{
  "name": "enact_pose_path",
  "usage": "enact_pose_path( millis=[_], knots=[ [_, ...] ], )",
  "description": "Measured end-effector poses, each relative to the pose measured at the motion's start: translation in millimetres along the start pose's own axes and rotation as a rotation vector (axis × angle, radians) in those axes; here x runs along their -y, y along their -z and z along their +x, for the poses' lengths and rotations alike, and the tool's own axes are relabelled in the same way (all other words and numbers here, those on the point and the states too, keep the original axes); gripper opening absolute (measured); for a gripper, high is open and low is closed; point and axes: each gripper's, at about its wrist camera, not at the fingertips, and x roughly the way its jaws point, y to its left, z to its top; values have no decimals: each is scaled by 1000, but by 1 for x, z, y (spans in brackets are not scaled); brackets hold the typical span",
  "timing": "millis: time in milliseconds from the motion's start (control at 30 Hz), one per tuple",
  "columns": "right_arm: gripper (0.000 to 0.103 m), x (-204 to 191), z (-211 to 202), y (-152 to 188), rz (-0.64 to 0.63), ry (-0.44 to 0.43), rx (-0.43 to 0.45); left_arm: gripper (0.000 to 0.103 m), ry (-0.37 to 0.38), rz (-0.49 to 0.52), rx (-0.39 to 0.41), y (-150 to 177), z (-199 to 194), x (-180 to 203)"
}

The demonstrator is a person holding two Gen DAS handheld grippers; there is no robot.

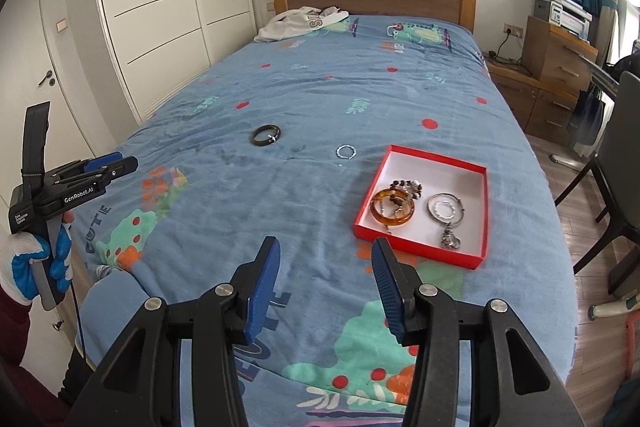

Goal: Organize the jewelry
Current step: 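Withdraw both tools from the box toward the dark bangle and twisted hoop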

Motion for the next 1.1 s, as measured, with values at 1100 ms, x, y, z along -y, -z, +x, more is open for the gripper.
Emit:
enact_pose_path(
  millis=[1100],
  knots=[
    [47,2,203,-76,30,-153,-122,46,-27,-63,-136,-35,204,-47]
  ],
)
